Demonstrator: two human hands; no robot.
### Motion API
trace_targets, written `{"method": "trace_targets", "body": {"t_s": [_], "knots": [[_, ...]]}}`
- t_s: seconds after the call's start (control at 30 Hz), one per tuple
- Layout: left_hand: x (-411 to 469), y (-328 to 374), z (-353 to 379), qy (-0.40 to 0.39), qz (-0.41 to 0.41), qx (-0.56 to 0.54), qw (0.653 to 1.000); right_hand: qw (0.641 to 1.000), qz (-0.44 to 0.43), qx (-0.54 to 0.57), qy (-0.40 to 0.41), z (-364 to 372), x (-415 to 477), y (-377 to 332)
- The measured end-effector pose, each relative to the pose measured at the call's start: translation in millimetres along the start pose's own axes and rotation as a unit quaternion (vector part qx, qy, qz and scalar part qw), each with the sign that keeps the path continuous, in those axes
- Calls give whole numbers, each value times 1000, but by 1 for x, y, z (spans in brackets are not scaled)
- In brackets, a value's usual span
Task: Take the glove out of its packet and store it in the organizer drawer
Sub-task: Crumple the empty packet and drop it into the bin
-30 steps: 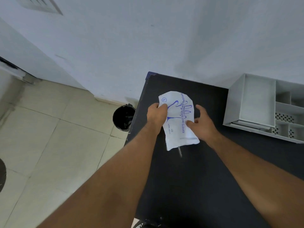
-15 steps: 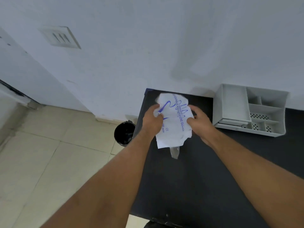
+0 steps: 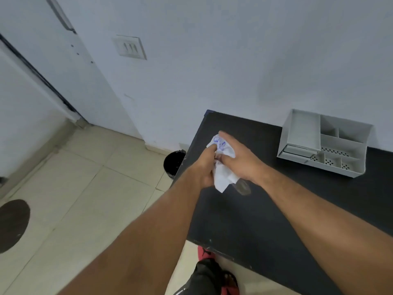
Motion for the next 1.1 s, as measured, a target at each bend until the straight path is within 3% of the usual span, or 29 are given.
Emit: {"method": "trace_targets", "body": {"t_s": [0.13,0.23,0.3,0.4,0.57,0.63,0.67,0.9,1.1], "knots": [[-28,-19,-17,-42,-45,23,998,988,-25,-69,134,15,-5,-3],[-44,-21,-37,-34,-36,-18,999,981,-42,-80,172,38,-10,-9],[-50,-14,-54,-19,-23,-45,999,987,-68,-80,123,60,-14,-17],[-51,-2,-88,47,-10,-79,996,981,-125,-141,-49,98,-18,-31],[-44,7,-180,164,-22,-79,983,923,-171,-265,-222,168,-13,-69],[-47,10,-197,165,-19,-91,982,887,-197,-342,-239,180,-8,-79],[-50,14,-215,159,-16,-88,983,881,-205,-358,-230,197,-2,-86],[-71,81,-308,101,-2,-48,994,930,-195,-311,-23,291,36,-143],[-54,115,-326,31,14,103,994,939,-127,-313,68,301,72,-151]]}}
Point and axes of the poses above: each hand's wrist, its own x-axis towards the middle knuckle, its own z-axis out of the palm, y = z × x, the point moved 2 cm from there along x, towards the middle knuckle, and after that the axes turned 8 degrees about y, right-handed, at the moved point
